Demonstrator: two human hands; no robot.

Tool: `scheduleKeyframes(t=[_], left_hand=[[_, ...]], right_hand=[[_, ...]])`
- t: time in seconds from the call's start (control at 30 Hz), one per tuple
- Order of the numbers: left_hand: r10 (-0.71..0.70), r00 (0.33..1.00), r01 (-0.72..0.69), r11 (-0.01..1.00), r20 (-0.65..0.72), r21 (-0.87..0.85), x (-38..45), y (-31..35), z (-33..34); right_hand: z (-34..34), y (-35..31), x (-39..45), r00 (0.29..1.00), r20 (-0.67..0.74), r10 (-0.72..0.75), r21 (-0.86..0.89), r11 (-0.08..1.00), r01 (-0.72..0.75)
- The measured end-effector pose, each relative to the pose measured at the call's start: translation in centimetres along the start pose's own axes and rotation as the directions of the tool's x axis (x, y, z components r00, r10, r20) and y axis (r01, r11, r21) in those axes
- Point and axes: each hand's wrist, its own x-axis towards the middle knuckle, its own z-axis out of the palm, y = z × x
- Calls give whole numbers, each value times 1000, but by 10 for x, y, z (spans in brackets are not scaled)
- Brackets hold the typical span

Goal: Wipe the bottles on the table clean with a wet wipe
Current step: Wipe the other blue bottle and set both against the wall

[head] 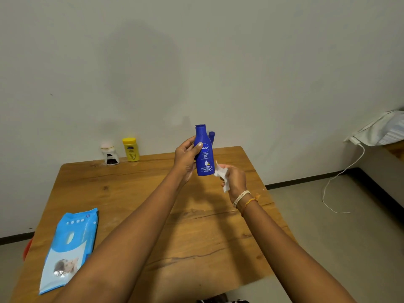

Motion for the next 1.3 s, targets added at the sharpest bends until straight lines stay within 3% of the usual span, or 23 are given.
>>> scheduleKeyframes(t=[0.13, 0.3, 0.47, 0.63, 0.8, 1.3], left_hand=[[-20, 1000, 20, 1000, 16, 2, 19, -9, 18], [-28, 1000, 27, 996, 12, 87, 56, -25, 46], [-76, 997, 78, 965, -18, 249, 113, -54, 72], [-73, 996, 86, 846, -46, 527, 170, -115, 85], [-103, 984, 174, 732, -146, 659, 218, -172, 79], [-55, 980, 164, 769, -191, 618, 260, -236, 73]], right_hand=[[-9, -9, 26, 977, 166, -137, -235, 956, 174], [-23, -15, 85, 946, 259, -195, -402, 869, 289], [-45, -19, 160, 944, 292, -155, -476, 832, 284], [-61, 5, 252, 950, 296, -99, -540, 803, 252], [-57, 34, 322, 954, 287, -88, -552, 799, 240], [-47, 85, 401, 915, 386, -117, -599, 723, 345]])
